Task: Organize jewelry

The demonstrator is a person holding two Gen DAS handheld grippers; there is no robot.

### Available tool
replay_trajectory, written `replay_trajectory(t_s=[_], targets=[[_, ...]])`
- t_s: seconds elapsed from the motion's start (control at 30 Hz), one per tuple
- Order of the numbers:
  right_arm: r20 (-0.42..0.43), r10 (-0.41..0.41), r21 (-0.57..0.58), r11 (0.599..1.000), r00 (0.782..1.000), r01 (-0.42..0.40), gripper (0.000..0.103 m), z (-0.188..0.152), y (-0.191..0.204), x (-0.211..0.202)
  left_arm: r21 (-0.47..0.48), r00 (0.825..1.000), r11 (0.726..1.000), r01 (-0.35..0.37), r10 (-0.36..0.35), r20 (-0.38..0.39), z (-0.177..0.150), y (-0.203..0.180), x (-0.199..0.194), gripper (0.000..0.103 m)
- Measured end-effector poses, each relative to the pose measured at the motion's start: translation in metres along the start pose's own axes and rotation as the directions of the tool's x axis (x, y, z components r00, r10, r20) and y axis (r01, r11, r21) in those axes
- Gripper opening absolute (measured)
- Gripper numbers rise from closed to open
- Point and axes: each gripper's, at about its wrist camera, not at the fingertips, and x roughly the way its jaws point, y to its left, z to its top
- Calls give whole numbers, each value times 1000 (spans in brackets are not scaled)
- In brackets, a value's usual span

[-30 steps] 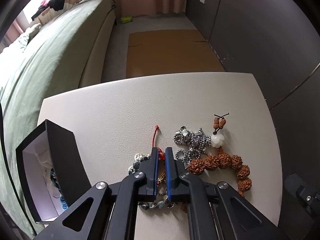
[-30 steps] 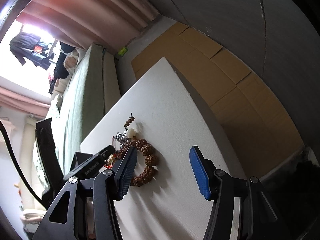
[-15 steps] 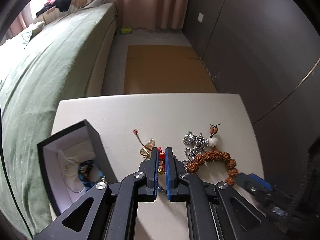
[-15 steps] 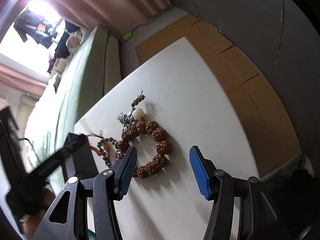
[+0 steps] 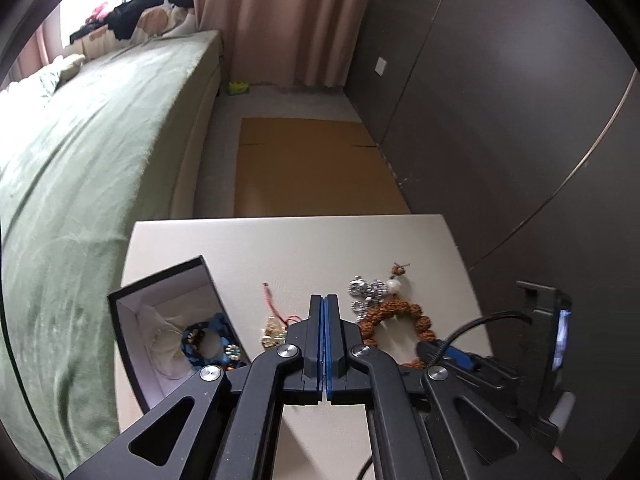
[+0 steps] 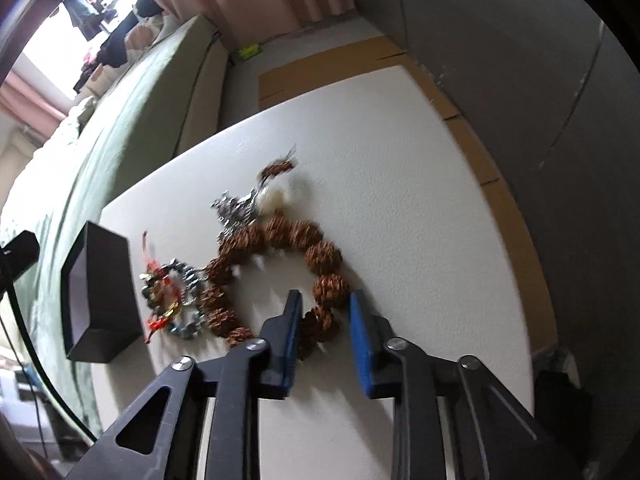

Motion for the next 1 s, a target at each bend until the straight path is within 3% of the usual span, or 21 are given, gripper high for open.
replay_trajectory(t_s=[0.23, 0.3, 0.4, 0.43, 0.6, 1.0], targets=[[65, 52, 28, 998, 997, -54, 20, -3, -10, -28, -7, 993, 1000, 26, -27, -118, -16, -7, 32, 3], [75, 77, 51, 995, 994, -80, 20, -4, -19, -35, -6, 990, 1000, 20, -20, -138, -21, -7, 41, 11], [92, 118, 82, 989, 989, -126, 20, -2, -29, -43, 11, 987, 1000, 4, -3, -158, -27, -9, 52, 40], [99, 127, 90, 987, 987, -136, 20, -2, -31, -45, 22, 987, 1000, -2, 6, -160, -29, -11, 56, 42], [122, 161, 112, 978, 979, -175, 20, 0, -34, -52, 83, 980, 996, -32, 48, -193, -36, -16, 72, 42], [135, 170, 133, 973, 976, -188, 20, 2, -34, -56, 237, 943, 961, -145, 206, -261, -43, -24, 109, 19]])
